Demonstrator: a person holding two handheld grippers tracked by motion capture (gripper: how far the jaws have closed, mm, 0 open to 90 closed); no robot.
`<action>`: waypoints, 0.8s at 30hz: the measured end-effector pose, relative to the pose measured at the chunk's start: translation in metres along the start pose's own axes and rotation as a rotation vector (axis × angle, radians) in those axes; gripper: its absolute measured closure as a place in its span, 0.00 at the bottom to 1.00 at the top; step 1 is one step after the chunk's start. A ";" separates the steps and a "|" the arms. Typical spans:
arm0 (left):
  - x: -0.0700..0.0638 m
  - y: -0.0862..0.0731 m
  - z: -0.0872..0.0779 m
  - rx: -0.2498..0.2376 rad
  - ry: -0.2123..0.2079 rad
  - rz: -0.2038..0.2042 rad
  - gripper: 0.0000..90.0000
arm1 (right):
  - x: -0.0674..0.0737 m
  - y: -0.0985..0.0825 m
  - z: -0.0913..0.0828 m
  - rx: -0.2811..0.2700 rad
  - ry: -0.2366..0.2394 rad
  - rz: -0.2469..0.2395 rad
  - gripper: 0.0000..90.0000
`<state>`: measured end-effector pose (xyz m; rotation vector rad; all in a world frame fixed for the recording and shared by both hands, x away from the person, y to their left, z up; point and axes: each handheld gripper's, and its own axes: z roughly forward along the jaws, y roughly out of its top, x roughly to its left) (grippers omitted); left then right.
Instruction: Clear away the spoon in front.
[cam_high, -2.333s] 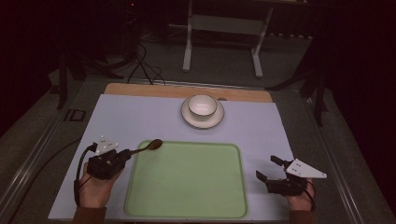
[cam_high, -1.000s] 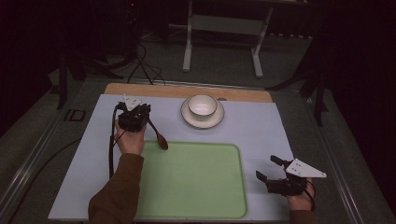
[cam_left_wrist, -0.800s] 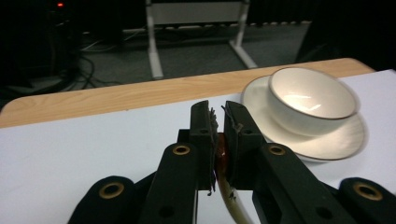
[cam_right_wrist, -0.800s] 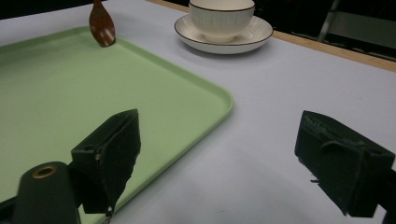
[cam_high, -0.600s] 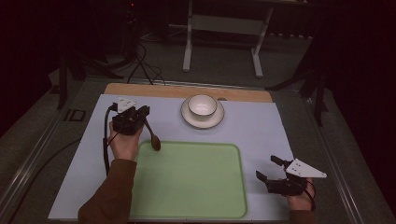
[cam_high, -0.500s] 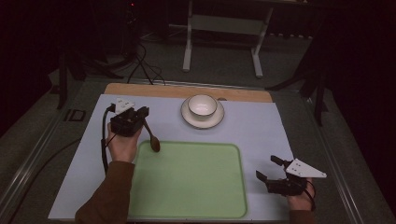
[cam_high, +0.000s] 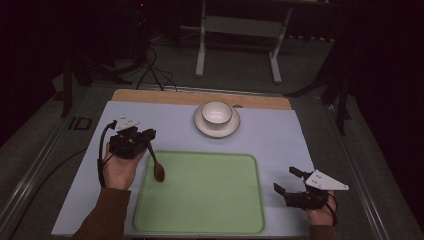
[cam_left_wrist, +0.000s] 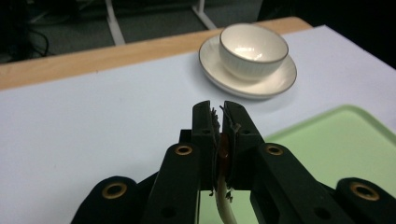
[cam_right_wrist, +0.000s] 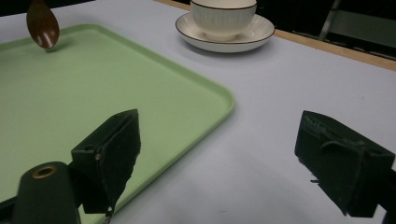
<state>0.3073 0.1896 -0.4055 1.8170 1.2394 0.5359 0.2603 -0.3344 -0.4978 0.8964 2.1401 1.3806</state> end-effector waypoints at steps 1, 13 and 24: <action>0.000 -0.001 0.000 0.013 0.003 0.004 0.93 | 0.000 0.000 0.000 0.000 0.000 0.000 0.16; 0.002 -0.019 0.021 0.060 -0.074 -0.025 0.92 | 0.000 0.000 0.000 0.002 0.000 0.000 0.16; 0.006 -0.054 0.034 0.064 -0.135 -0.064 0.89 | 0.001 0.000 0.001 0.004 0.002 -0.001 0.16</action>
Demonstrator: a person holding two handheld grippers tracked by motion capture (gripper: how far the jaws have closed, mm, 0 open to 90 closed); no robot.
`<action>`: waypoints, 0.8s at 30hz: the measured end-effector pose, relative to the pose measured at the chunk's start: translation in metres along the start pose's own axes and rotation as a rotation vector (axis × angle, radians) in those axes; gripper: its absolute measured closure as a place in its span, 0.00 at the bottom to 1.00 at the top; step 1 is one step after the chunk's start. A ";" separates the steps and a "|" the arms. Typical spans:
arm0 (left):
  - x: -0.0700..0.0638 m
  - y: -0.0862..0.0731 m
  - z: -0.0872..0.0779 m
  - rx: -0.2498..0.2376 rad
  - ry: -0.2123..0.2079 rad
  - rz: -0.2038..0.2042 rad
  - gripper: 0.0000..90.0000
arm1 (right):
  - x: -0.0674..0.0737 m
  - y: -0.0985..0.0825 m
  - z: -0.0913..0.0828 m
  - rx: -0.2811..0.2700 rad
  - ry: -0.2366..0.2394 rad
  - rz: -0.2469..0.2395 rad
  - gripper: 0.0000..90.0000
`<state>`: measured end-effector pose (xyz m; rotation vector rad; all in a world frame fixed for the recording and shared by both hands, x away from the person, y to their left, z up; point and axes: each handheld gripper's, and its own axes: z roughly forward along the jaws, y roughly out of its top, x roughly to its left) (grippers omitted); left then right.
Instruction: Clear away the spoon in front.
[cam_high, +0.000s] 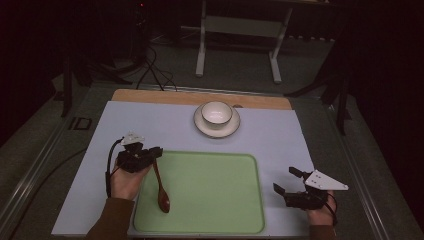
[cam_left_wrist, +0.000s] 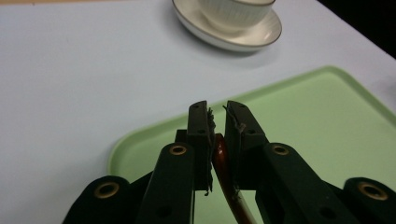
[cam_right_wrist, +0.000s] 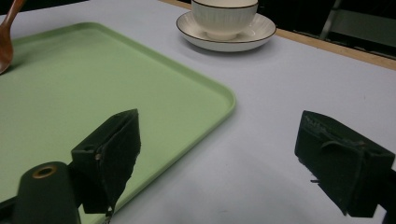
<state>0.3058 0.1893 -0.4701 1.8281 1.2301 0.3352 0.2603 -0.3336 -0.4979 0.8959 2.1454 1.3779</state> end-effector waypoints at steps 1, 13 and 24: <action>0.001 -0.002 0.001 0.004 -0.001 0.002 0.89 | 0.000 0.000 0.000 0.000 0.001 -0.002 0.16; 0.004 -0.012 0.018 0.041 0.008 0.035 0.87 | 0.000 0.000 0.001 0.001 0.002 -0.004 0.16; 0.004 -0.019 0.030 0.033 0.010 0.095 0.87 | 0.001 0.000 0.002 0.006 0.005 -0.010 0.16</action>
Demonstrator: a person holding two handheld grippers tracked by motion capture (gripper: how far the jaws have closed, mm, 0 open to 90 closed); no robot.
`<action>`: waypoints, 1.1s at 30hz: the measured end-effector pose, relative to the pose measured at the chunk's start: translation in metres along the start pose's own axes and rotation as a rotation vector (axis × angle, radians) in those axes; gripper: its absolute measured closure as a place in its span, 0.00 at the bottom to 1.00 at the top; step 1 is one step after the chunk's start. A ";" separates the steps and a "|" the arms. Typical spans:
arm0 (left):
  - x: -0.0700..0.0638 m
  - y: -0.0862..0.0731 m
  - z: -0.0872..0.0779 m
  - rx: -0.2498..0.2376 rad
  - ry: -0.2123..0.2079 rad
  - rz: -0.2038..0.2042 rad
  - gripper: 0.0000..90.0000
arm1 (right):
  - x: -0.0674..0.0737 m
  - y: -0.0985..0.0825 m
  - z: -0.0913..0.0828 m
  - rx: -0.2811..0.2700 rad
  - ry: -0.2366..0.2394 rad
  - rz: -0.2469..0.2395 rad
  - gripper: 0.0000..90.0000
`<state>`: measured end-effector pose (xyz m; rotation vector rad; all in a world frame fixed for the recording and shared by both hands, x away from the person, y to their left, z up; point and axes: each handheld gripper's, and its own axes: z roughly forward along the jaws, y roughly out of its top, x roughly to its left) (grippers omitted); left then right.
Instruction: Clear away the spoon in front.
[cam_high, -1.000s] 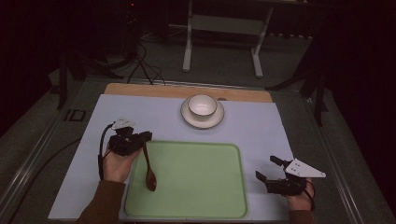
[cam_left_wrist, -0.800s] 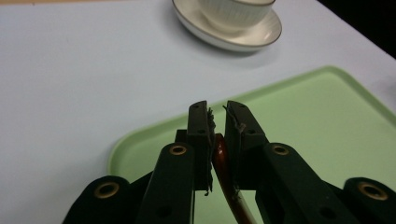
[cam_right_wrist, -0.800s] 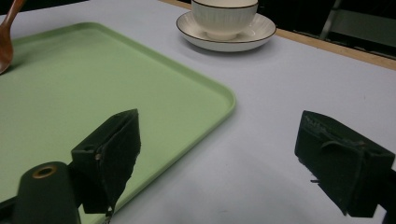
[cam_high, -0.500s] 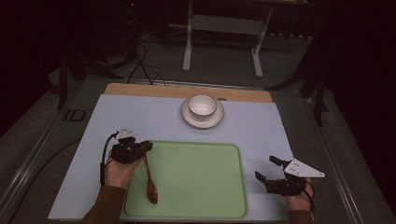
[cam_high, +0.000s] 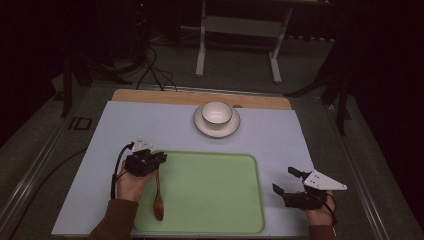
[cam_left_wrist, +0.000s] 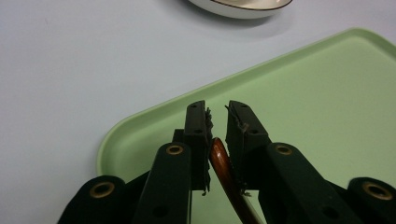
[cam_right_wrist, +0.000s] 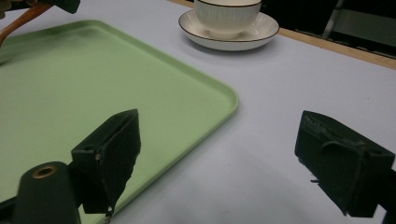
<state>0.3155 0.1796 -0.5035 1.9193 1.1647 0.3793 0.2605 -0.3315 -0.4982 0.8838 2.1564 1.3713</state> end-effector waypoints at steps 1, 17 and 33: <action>0.001 -0.001 0.001 -0.002 0.001 0.000 0.87 | 0.000 0.000 0.000 0.000 0.000 0.000 0.16; 0.006 -0.010 0.017 0.031 0.015 0.040 0.87 | 0.000 0.000 0.001 0.008 0.005 -0.008 0.16; 0.015 -0.019 0.024 0.069 0.062 0.007 0.78 | 0.001 0.000 0.001 0.007 0.005 -0.009 0.16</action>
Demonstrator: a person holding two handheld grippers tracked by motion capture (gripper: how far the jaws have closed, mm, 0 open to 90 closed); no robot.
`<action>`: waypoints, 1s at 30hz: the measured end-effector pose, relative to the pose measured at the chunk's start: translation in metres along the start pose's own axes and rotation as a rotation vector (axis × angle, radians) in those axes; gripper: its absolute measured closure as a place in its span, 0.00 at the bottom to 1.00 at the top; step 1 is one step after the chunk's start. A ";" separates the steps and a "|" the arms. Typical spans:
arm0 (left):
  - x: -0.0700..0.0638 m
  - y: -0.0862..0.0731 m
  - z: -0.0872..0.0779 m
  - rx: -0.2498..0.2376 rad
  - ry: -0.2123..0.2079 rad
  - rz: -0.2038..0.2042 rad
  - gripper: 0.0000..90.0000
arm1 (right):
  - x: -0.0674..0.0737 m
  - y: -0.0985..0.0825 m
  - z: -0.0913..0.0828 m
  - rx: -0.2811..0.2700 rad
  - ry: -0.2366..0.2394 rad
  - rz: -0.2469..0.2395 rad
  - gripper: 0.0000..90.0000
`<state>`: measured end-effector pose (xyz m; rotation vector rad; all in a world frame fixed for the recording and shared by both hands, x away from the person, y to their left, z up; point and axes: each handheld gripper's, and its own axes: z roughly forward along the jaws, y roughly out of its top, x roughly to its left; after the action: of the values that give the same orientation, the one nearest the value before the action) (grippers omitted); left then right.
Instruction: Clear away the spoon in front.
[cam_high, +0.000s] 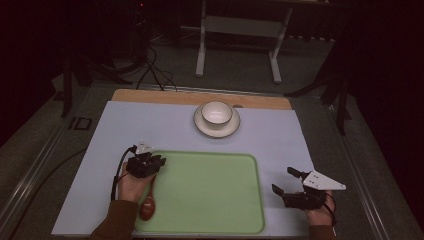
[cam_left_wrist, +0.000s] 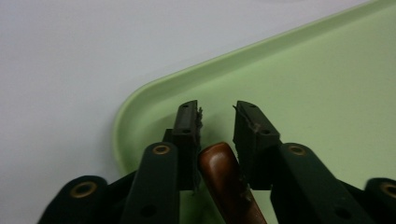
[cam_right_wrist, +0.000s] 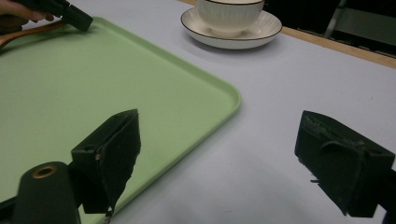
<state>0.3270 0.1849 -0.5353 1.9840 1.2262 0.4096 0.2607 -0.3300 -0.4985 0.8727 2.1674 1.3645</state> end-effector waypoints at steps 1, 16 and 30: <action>0.001 0.000 0.000 0.001 0.007 -0.002 0.76 | 0.000 0.000 0.000 0.001 -0.001 0.000 0.16; 0.005 0.000 -0.007 -0.042 0.044 -0.020 0.57 | 0.000 0.000 -0.001 0.000 0.000 -0.002 0.16; 0.003 0.006 -0.041 -0.150 0.070 -0.021 0.45 | 0.001 0.001 -0.001 -0.005 0.002 -0.004 0.16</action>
<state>0.3072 0.2037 -0.5039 1.8412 1.2220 0.5491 0.2597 -0.3299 -0.4970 0.8656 2.1657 1.3687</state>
